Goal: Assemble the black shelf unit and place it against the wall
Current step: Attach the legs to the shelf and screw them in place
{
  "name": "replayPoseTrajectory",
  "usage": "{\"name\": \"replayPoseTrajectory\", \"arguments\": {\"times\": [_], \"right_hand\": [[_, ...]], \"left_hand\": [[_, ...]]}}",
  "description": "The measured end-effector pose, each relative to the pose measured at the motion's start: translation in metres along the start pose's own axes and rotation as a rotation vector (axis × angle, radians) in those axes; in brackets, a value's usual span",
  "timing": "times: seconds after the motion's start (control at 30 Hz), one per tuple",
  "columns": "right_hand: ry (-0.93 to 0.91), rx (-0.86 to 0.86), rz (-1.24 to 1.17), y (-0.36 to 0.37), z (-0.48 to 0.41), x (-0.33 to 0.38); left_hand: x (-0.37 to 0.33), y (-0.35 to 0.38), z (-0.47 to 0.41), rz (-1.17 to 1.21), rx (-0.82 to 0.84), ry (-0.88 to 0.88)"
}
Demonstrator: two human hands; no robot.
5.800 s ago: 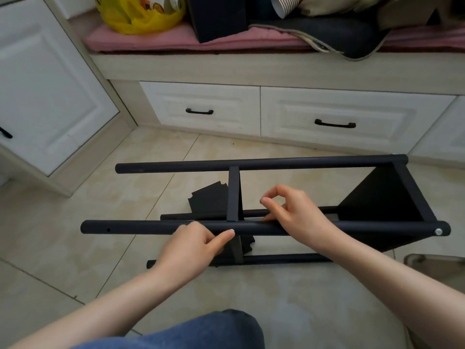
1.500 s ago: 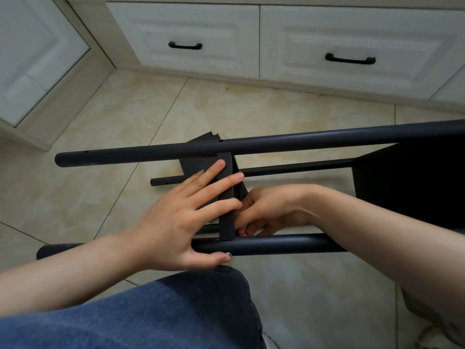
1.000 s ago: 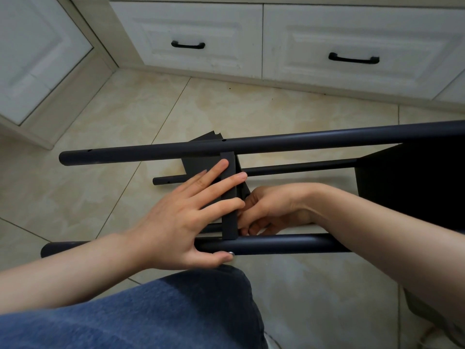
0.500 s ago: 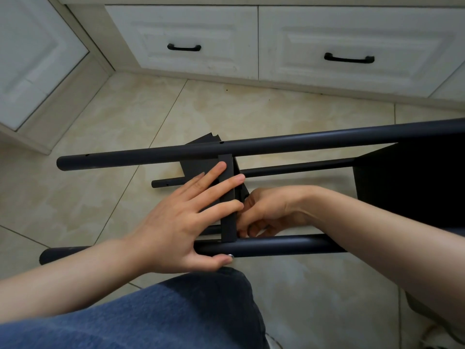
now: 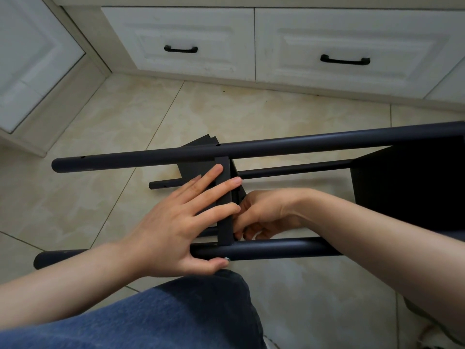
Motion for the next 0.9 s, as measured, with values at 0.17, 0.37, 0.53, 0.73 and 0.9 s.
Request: {"name": "replayPoseTrajectory", "arguments": {"times": [0.17, 0.37, 0.53, 0.73, 0.9], "right_hand": [[0.008, 0.028, -0.001, -0.0034, 0.005, -0.0002], [0.008, 0.003, 0.008, -0.0003, 0.0003, -0.0009], [0.004, 0.035, 0.014, -0.0029, 0.0047, -0.0001], [0.006, 0.018, 0.02, 0.0019, 0.0002, 0.0005], [-0.003, 0.037, 0.026, -0.0011, 0.0043, 0.0014]], "left_hand": [[0.0002, 0.0007, 0.0002, 0.007, -0.001, 0.006], [0.0001, -0.0009, 0.0001, 0.009, -0.004, -0.001], [0.0001, -0.0007, -0.0009, 0.019, -0.004, -0.009], [0.0006, -0.0003, 0.0004, 0.01, -0.006, -0.004], [0.0003, -0.0004, 0.0004, 0.0, -0.006, -0.004]]}}
Point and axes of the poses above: each hand's wrist, its own z-axis away from the middle knuckle, its own y-axis out of the palm, x = y × z, the point moved 6 cm from there along -z, towards the middle knuckle, and after that the axes turned 14 degrees about -y, right-handed, at the moved point
